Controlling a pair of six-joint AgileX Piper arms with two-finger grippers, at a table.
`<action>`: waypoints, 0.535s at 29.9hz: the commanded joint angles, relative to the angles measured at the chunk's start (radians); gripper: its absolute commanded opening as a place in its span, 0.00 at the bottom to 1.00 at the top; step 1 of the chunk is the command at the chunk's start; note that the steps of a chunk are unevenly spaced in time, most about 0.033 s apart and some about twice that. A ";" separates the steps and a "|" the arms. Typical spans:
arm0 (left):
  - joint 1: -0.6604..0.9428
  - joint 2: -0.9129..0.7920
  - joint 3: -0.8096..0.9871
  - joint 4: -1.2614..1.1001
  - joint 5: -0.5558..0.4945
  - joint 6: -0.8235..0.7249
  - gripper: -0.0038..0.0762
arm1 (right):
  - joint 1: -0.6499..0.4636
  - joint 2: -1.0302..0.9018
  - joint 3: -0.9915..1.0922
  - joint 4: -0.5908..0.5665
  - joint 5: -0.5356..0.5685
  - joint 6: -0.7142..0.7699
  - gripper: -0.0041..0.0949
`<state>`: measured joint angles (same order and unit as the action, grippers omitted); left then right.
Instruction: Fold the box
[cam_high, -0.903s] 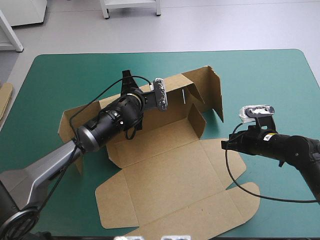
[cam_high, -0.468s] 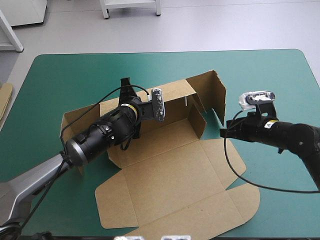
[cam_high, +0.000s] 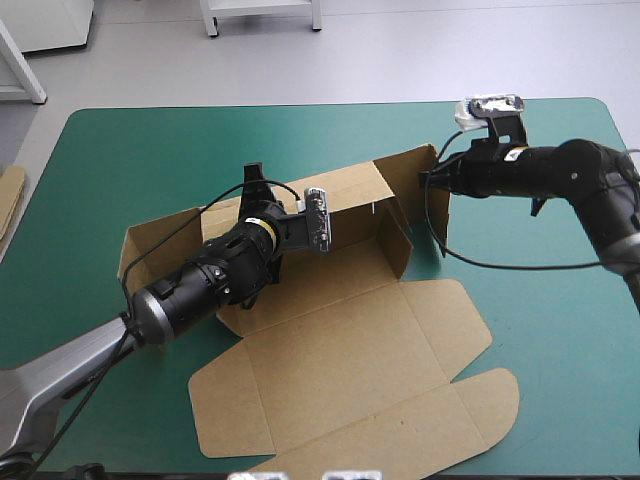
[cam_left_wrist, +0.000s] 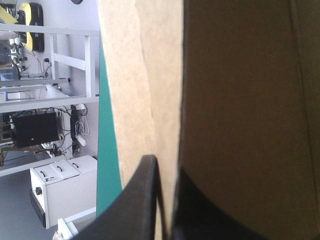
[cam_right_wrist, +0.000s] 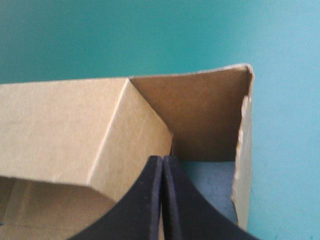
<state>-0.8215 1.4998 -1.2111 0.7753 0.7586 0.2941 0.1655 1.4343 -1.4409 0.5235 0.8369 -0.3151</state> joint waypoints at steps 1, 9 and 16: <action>-0.010 -0.003 0.013 -0.129 0.071 -0.029 0.04 | 0.002 0.070 -0.169 0.033 0.004 0.017 0.02; -0.010 -0.003 0.013 -0.024 0.072 -0.106 0.04 | 0.002 0.254 -0.428 0.033 0.091 0.065 0.02; -0.010 0.003 0.054 0.010 0.076 -0.116 0.04 | 0.002 0.331 -0.525 0.033 0.117 0.077 0.02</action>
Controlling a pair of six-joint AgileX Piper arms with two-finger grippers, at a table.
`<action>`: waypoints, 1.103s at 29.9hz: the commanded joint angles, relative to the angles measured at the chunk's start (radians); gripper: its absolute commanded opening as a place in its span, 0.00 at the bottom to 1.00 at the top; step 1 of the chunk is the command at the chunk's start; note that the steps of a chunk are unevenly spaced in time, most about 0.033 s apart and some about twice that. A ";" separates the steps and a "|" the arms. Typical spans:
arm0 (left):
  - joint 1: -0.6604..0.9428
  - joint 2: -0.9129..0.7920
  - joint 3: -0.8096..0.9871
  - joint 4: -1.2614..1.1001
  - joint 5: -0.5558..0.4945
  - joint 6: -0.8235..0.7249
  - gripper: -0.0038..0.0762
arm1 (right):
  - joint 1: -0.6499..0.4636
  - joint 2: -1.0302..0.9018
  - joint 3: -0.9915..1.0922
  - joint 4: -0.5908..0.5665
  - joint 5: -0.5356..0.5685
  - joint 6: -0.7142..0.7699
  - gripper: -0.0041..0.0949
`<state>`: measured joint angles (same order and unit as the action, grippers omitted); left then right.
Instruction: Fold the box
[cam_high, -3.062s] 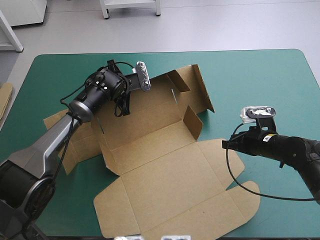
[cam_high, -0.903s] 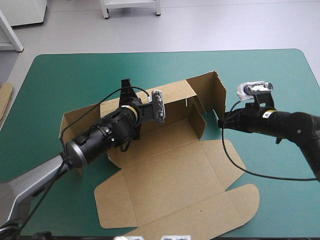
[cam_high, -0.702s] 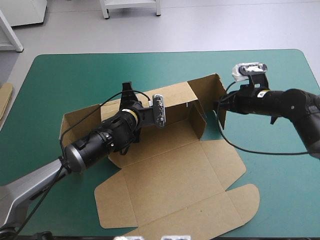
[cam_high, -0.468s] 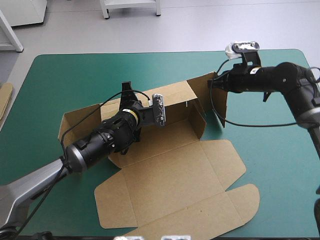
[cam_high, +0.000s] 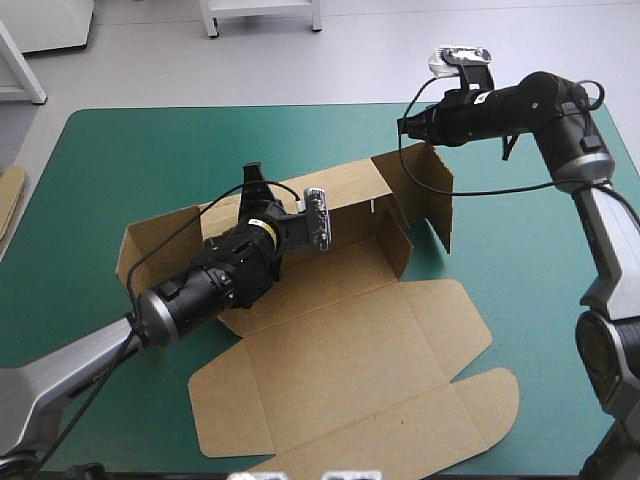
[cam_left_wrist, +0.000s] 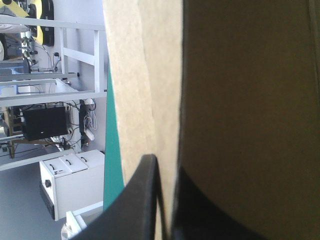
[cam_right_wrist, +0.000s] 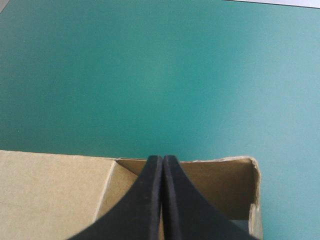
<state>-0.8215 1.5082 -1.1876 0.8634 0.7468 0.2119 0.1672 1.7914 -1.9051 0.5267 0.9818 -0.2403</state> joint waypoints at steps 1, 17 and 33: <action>-0.010 -0.001 0.045 -0.056 0.088 -0.052 0.04 | 0.000 -0.017 -0.071 0.030 -0.027 0.002 0.02; -0.010 0.006 0.069 0.011 0.092 -0.141 0.04 | 0.000 0.124 -0.220 0.015 -0.009 0.013 0.03; -0.010 0.006 0.069 0.011 0.090 -0.148 0.04 | 0.000 0.241 -0.340 -0.061 0.144 0.042 0.02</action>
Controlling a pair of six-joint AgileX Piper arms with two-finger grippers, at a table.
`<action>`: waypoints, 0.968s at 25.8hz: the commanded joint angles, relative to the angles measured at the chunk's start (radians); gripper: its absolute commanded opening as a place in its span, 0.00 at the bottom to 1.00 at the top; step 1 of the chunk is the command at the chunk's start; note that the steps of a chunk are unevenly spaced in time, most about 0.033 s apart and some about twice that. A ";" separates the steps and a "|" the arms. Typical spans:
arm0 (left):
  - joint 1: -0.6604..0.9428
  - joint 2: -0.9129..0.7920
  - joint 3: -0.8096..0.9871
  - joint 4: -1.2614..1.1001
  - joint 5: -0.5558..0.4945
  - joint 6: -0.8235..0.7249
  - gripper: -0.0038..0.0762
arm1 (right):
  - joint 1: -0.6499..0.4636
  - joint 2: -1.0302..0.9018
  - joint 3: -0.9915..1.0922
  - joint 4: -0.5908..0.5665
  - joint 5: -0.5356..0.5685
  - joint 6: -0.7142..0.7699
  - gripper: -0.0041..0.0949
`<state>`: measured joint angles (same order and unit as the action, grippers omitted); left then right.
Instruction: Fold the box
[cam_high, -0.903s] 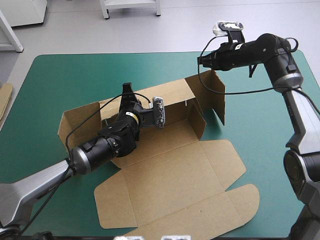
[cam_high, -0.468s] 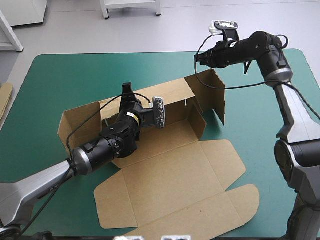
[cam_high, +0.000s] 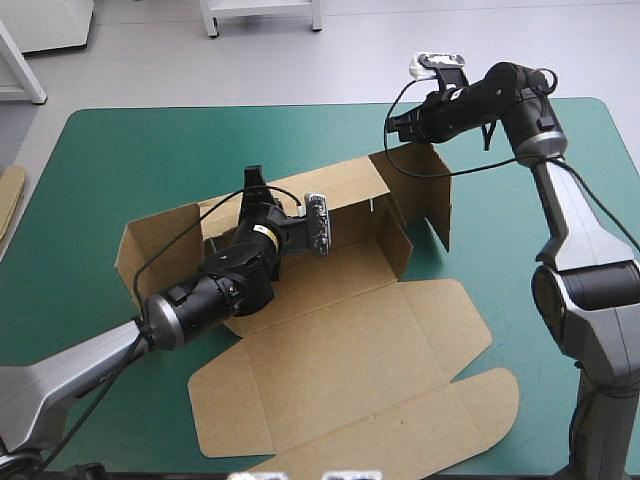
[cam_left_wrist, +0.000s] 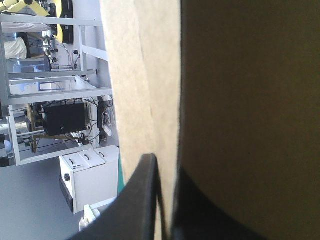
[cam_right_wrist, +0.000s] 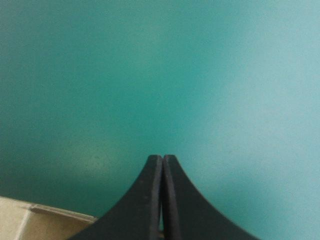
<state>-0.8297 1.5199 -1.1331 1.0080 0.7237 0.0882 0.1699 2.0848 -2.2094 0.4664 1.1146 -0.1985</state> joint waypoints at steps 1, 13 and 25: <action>-0.001 -0.005 0.014 -0.134 0.111 -0.024 0.04 | -0.003 -0.050 -0.036 -0.008 0.025 0.003 0.02; -0.001 -0.005 0.014 -0.134 0.111 -0.053 0.04 | -0.003 -0.065 -0.033 -0.014 0.132 0.046 0.02; -0.001 -0.005 0.014 -0.134 0.082 -0.068 0.04 | -0.003 -0.249 0.269 0.053 0.003 -0.087 0.02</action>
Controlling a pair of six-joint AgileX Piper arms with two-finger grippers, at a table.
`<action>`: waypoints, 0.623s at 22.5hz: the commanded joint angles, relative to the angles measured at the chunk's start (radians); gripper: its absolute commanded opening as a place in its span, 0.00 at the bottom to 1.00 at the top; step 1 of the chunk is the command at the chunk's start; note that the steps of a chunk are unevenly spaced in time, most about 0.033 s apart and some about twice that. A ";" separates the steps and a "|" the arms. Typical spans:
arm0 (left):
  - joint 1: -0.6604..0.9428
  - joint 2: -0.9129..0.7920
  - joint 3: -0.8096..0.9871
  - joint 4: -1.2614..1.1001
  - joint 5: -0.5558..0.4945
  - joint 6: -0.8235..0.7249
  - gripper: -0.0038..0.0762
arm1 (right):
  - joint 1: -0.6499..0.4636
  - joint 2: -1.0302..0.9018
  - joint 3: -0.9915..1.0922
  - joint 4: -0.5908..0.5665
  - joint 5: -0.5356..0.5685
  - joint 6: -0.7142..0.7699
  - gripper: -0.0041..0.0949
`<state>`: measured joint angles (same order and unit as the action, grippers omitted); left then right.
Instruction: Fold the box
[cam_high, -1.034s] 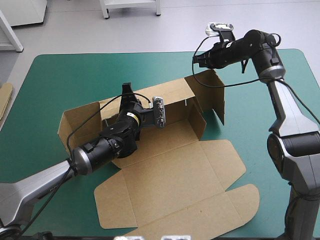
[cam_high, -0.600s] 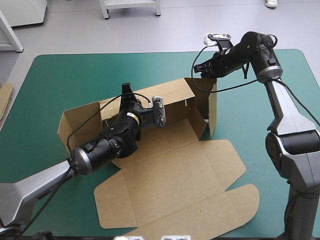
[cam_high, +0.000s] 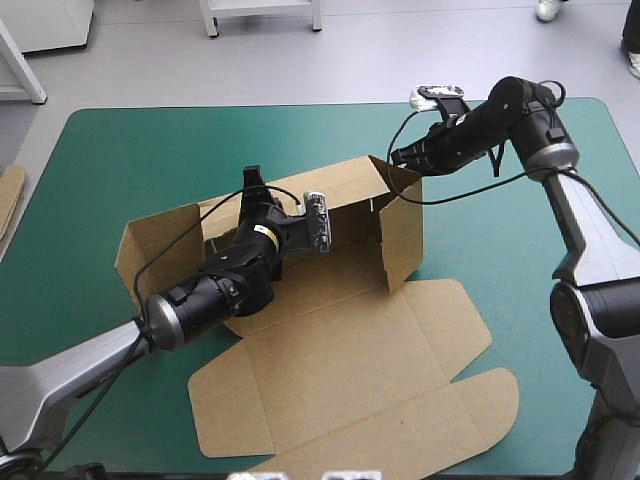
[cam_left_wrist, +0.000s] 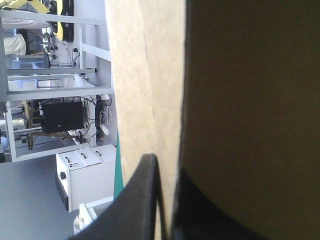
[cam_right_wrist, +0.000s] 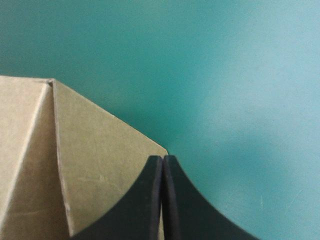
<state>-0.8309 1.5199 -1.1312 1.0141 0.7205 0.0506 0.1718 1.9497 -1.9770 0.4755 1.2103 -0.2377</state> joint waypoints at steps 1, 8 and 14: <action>0.000 -0.005 0.012 -0.140 0.085 -0.030 0.04 | -0.005 -0.152 0.108 0.039 -0.130 -0.070 0.02; 0.000 -0.005 0.012 -0.140 0.072 -0.051 0.04 | -0.005 -0.319 0.535 0.277 -0.437 -0.387 0.02; 0.000 -0.005 0.012 -0.140 0.072 -0.062 0.04 | -0.005 -0.399 0.753 0.480 -0.567 -0.675 0.02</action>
<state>-0.8309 1.5199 -1.1300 1.0176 0.7171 0.0257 0.1718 1.6344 -1.2761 0.8126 0.7210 -0.7656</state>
